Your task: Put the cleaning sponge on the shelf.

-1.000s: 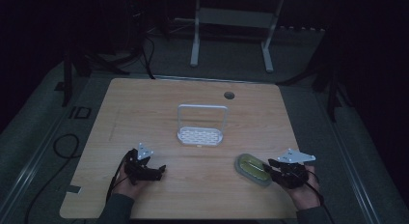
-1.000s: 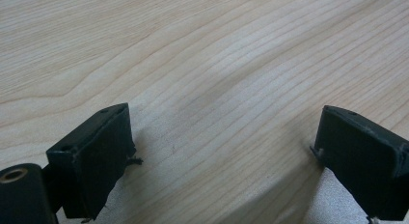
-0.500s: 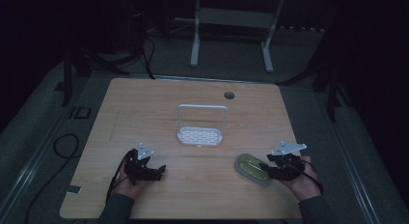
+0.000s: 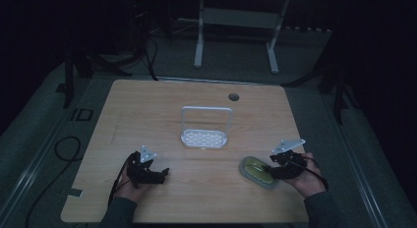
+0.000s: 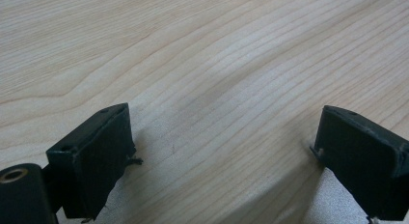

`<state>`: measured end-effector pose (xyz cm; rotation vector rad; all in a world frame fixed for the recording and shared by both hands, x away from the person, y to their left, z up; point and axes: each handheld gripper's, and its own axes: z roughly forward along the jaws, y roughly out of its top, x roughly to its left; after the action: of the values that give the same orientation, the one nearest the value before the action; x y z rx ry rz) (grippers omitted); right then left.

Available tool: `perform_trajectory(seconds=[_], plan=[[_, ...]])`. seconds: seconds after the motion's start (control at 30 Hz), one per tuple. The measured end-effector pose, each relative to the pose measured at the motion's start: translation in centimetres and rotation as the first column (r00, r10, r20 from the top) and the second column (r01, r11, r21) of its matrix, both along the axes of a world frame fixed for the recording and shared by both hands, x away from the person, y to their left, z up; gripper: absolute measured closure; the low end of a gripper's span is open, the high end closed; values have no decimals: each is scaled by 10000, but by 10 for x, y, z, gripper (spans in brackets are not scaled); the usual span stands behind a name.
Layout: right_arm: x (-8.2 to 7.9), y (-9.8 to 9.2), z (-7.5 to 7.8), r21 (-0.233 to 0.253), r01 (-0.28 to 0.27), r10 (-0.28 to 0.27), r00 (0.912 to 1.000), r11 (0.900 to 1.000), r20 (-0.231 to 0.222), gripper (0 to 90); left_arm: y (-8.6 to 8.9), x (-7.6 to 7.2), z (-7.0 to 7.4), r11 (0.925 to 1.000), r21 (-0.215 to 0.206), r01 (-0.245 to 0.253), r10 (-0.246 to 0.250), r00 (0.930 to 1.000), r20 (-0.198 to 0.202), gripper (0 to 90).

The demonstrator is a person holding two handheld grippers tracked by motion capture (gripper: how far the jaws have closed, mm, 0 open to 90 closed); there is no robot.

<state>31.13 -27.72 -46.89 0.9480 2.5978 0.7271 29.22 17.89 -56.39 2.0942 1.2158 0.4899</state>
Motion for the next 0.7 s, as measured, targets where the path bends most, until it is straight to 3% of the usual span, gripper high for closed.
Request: perform_trajectory(seconds=[0.33,0.7], plan=[[9,5,2,-292,-251,243,9993,9993,-300,479,0,0,0,10000,14,15,-15,10000,-7,66],[19,14,0,-813,-645,569,9941,9946,-925,486,0,0,0,10000,8,8,-8,10000,-9,66]])
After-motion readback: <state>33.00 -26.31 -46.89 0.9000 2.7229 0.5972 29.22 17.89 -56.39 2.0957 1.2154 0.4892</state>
